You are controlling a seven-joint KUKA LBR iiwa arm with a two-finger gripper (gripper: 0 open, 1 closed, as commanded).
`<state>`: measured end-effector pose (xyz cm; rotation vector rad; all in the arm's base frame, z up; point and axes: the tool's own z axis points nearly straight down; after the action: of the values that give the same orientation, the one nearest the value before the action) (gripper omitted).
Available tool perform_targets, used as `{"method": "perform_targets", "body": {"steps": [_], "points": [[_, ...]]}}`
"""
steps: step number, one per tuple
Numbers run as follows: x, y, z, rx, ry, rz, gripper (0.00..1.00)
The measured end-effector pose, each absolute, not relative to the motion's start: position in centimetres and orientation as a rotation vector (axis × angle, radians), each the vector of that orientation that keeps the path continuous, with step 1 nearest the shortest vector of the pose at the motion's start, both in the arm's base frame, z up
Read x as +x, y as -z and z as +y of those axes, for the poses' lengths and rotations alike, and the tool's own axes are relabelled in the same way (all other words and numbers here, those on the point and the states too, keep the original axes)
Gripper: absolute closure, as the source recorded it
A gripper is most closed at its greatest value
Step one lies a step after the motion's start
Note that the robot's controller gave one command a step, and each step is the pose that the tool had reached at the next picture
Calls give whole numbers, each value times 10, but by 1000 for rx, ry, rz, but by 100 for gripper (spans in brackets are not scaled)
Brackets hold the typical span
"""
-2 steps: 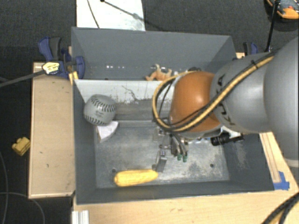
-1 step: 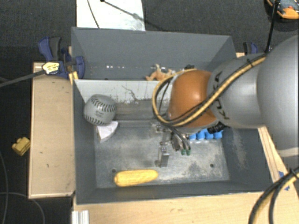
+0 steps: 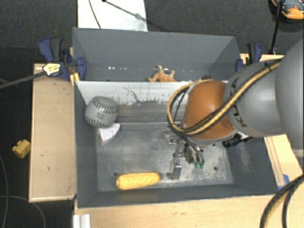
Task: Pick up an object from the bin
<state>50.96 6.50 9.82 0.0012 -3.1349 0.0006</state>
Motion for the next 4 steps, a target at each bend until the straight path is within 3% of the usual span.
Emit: {"method": "perform_targets", "body": {"steps": [1,2,3,4], "points": [[512,-112,98,-110,0,-3142,0],[502,-126,103,333,3,-3125,0],[493,-127,142,272,0,-3133,0],[483,-113,159,422,7,-3116,0]]}}
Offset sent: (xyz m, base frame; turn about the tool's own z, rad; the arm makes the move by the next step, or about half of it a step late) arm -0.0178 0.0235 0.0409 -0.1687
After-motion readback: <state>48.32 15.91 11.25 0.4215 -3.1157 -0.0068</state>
